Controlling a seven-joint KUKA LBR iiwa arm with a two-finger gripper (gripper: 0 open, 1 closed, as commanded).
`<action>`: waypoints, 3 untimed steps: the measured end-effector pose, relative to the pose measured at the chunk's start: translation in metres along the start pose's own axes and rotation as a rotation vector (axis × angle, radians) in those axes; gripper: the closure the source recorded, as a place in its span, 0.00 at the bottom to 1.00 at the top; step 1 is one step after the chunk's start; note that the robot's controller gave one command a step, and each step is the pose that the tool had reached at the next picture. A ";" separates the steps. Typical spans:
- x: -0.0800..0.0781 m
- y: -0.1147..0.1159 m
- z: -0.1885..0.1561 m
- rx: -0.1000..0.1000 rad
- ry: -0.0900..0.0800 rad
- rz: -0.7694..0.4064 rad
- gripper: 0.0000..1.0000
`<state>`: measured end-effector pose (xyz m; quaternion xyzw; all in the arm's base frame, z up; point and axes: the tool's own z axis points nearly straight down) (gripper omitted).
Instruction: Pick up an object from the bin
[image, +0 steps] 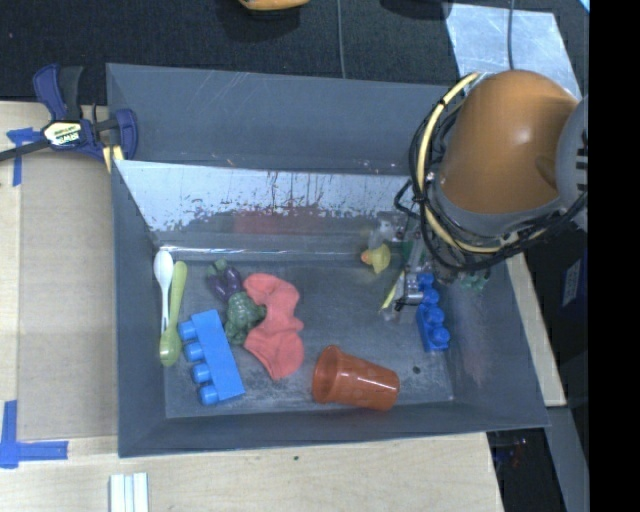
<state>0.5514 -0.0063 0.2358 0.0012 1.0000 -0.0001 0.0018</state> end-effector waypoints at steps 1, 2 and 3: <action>0.048 0.031 0.065 0.000 -0.004 0.012 0.00; 0.051 0.043 0.113 0.002 -0.015 -0.111 0.00; 0.054 0.035 0.128 0.001 -0.001 0.056 0.00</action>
Offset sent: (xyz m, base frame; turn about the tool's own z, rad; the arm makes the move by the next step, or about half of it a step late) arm -0.0511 0.0456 -0.1183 -0.1133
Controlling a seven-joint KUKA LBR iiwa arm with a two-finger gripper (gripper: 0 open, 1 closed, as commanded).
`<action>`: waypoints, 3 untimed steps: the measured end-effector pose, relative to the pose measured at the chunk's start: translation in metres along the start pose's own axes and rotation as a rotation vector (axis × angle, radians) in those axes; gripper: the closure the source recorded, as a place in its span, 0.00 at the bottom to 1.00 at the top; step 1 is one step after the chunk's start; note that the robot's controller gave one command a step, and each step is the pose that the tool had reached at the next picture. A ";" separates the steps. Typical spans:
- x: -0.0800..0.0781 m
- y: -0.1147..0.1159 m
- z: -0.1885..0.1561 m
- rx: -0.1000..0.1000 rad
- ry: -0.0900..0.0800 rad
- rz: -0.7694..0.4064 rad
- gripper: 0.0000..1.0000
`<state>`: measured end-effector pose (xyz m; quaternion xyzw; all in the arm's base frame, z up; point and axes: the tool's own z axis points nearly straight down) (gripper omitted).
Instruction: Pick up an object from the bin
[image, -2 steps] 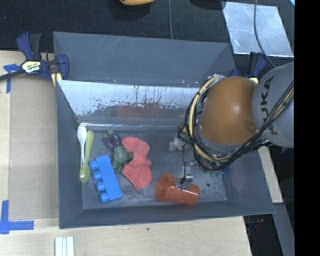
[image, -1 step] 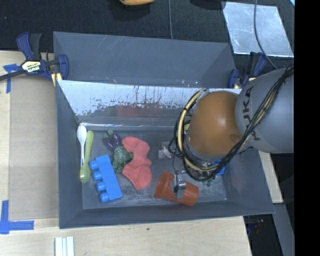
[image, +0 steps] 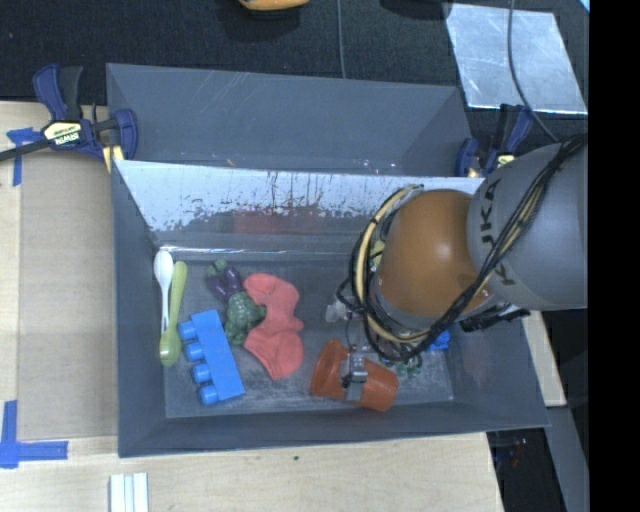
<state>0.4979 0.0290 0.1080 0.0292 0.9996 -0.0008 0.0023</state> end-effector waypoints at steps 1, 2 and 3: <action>0.008 0.011 0.022 0.004 0.005 -0.123 0.00; 0.002 0.001 0.030 0.001 0.010 -0.019 1.00; 0.002 0.001 0.030 0.001 0.010 -0.019 1.00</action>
Offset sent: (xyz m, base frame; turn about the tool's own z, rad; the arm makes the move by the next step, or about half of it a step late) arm -0.0020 0.0003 -0.0369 -0.0154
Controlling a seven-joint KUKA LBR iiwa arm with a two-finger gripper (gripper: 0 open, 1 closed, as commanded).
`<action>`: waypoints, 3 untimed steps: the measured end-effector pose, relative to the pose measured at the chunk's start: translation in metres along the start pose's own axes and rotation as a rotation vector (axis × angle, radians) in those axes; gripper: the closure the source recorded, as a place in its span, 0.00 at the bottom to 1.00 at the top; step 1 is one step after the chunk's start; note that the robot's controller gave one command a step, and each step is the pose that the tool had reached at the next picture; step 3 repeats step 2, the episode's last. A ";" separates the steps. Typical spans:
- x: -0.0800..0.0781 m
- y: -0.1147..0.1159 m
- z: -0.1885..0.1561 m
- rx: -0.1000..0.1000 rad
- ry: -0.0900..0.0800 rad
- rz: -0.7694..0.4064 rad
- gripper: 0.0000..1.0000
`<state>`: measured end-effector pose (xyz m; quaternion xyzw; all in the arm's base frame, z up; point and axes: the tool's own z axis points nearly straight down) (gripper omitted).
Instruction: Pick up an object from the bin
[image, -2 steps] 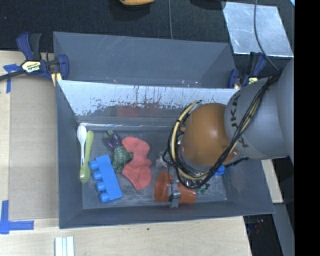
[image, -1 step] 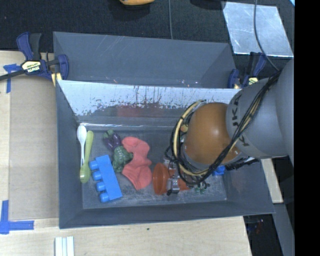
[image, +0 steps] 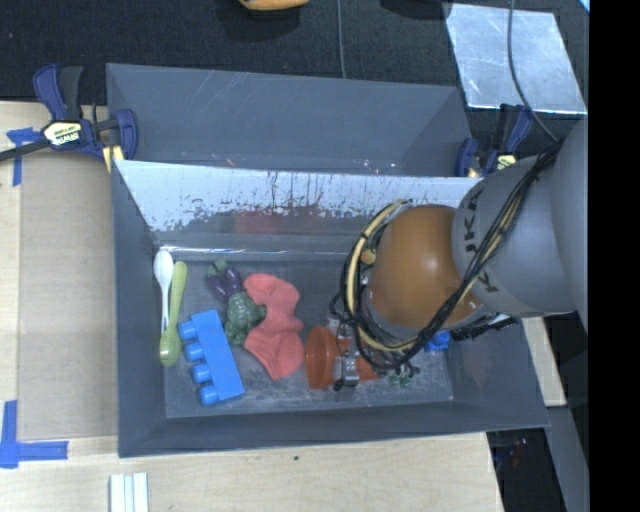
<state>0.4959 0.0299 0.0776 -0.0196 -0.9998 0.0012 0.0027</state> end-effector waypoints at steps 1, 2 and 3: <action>-0.014 0.002 -0.076 0.001 -0.004 -0.013 1.00; -0.016 -0.002 -0.150 0.001 0.000 -0.226 1.00; -0.016 -0.002 -0.150 0.001 0.000 -0.226 1.00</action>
Offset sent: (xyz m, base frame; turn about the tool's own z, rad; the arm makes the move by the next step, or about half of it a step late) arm 0.0179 -0.0043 0.1780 -0.2732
